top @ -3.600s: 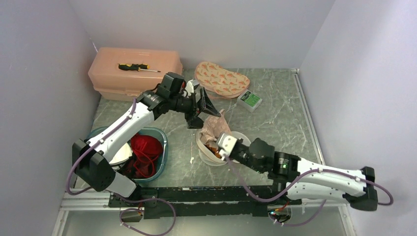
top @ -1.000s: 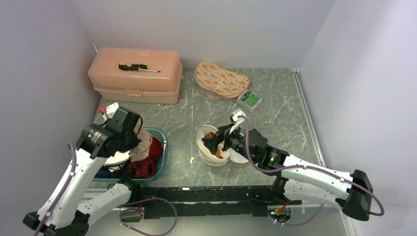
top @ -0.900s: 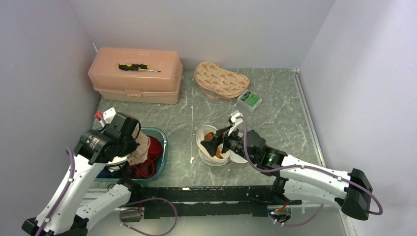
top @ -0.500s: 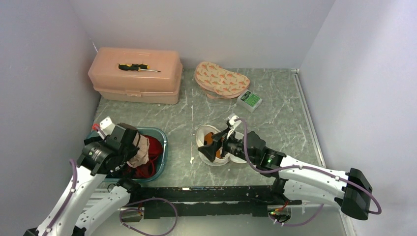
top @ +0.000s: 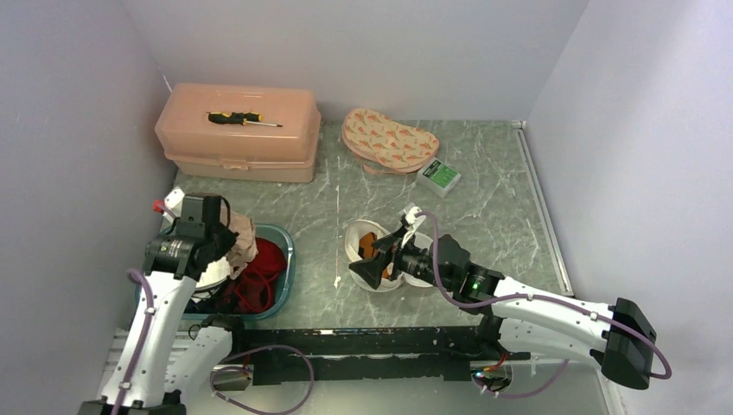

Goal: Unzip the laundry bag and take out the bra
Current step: Place the bra in the bin.

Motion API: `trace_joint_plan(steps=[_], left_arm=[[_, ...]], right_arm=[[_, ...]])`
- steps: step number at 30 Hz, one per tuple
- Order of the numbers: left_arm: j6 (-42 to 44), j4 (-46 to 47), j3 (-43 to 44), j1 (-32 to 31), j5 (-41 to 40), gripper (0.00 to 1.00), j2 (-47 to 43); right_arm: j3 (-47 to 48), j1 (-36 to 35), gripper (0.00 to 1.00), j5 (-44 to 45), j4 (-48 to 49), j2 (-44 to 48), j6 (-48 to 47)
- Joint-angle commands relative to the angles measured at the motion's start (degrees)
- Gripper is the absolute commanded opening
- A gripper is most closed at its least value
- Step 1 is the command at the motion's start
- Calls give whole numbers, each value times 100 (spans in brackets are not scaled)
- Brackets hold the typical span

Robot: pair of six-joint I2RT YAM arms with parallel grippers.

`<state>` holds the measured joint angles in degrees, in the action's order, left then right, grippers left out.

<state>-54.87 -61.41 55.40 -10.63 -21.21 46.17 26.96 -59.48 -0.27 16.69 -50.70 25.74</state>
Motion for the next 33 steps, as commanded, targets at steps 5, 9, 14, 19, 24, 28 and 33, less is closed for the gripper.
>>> trace_joint_plan(steps=[5, 9, 14, 19, 24, 28, 33], left_arm=[[898, 470, -477, 1980, 1652, 14, 86], [787, 466, -623, 2527, 1923, 19, 208], [595, 413, -713, 2779, 1815, 39, 247], [514, 252, -637, 2874, 1638, 70, 91], [467, -89, -416, 2874, 1380, 85, -80], [604, -511, 111, 2878, 999, 88, -289], [939, -1039, 1049, 2874, 676, 89, -296]], right_arm=[[-98, 10, 100, -26, 337, 144, -68], [-103, 14, 100, -9, 249, 217, -108], [-126, 11, 100, 16, 234, 266, -163], [-93, 13, 100, 13, 222, 218, -185], [-7, 15, 100, 18, 154, 218, -233], [26, 11, 100, 14, 133, 244, -223], [86, 14, 100, -37, 126, 190, -235]])
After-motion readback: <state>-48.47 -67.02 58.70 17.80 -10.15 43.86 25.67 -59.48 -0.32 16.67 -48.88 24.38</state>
